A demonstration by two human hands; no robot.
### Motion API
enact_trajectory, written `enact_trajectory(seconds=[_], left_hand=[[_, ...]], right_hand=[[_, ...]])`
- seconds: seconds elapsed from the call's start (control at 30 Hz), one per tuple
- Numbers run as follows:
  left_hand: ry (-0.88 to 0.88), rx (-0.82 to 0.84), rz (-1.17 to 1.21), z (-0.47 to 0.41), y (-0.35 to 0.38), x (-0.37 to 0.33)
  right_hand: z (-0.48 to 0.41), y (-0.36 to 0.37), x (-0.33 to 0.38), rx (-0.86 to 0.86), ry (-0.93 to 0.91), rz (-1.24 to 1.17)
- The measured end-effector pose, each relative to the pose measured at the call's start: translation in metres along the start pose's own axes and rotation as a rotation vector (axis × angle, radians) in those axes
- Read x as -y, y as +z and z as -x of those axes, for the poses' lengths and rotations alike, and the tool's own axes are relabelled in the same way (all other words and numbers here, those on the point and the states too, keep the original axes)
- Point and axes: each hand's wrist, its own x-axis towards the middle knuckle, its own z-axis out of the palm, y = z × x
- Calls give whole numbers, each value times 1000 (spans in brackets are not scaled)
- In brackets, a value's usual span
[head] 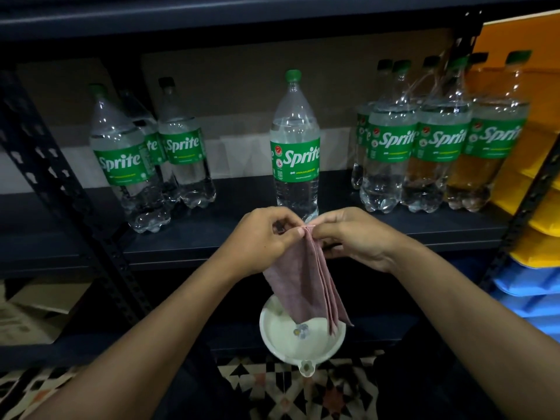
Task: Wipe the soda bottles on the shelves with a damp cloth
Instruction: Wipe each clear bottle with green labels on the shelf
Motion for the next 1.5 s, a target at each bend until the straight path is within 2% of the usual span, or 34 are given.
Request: enact_trajectory(seconds=[0.2, 0.33, 0.4, 0.53, 0.63, 0.77, 0.9, 1.0, 1.1, 1.17, 1.23, 1.3, 1.4, 1.43, 1.5], left_hand=[[-76, -26, 64, -1, 3, 3], [-86, -37, 9, 1, 6, 1], [-86, -65, -26, 1, 8, 0], [-133, -25, -127, 4, 6, 6], [-210, 56, -307, 7, -3, 28], [-104, 35, -452, 6, -13, 43], [58, -40, -394, 5, -20, 38], [33, -42, -398, 3, -29, 38], [-120, -62, -221, 1, -31, 41], [-152, -117, 127, 0, -26, 38], [-174, -226, 486, -4, -20, 30], [-309, -284, 721, -10, -16, 21], [-657, 4, 853, 2, -1, 28], [-749, 92, 845, 11, 4, 32], [-820, 132, 836, 18, 11, 44]], right_hand=[[-3, -2, -3, 49, 27, -7], [-3, -2, -3, 93, 50, -33], [-3, -2, -4, 111, 12, 32], [-3, -5, -4, 52, -81, 98], [-9, -22, -2, -104, -162, 215], [-20, -36, -17, -229, -213, 502], [-27, -38, -22, -308, -272, 435], [-25, -43, -14, -275, -302, 379], [-24, -39, -12, -241, -321, 317], [-26, -37, -8, -268, -341, 183], [-25, -36, -2, -260, -313, -61], [-22, -34, -4, -90, -156, -244], [-14, -22, -36, 101, 143, -160], [-13, -19, -44, 104, 188, -146], [-16, -17, -59, 45, 241, -199]])
